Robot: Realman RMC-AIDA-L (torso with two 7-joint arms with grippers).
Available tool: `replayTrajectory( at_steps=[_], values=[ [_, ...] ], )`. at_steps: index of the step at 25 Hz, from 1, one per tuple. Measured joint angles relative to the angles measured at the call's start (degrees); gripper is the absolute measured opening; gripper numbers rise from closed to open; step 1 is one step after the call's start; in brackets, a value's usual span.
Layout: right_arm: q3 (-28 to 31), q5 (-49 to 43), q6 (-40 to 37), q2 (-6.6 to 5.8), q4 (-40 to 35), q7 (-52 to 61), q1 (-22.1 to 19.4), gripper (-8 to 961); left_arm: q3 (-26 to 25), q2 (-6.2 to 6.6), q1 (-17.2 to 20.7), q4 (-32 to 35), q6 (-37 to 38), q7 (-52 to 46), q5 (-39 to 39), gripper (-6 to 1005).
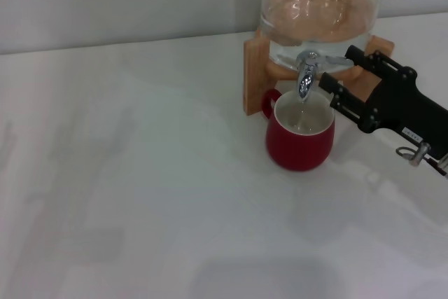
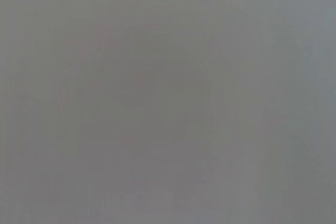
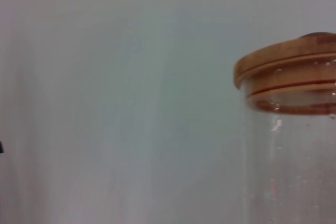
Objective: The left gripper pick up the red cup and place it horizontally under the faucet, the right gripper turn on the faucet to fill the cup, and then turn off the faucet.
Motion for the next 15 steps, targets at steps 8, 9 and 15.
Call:
replayTrajectory(
  at_steps=[8,9,15],
  values=[
    [-1.9,-0.2,1.6,-0.24,0.0,0.0,-0.7,610,0.0,0.00,-0.3,-0.1,0.0,0.0,0.0,883],
    [-1.9,-0.2,1.6,-0.24,0.0,0.0,-0.7,610,0.0,0.00,-0.3,-0.2,0.0,0.0,0.0,883],
    [-2.5,-0.2,2.7,-0.34,0.0,0.0,-1.2,610,0.0,0.09,-0.6,-0.3,0.4,0.0,0.0,883]
  ],
)
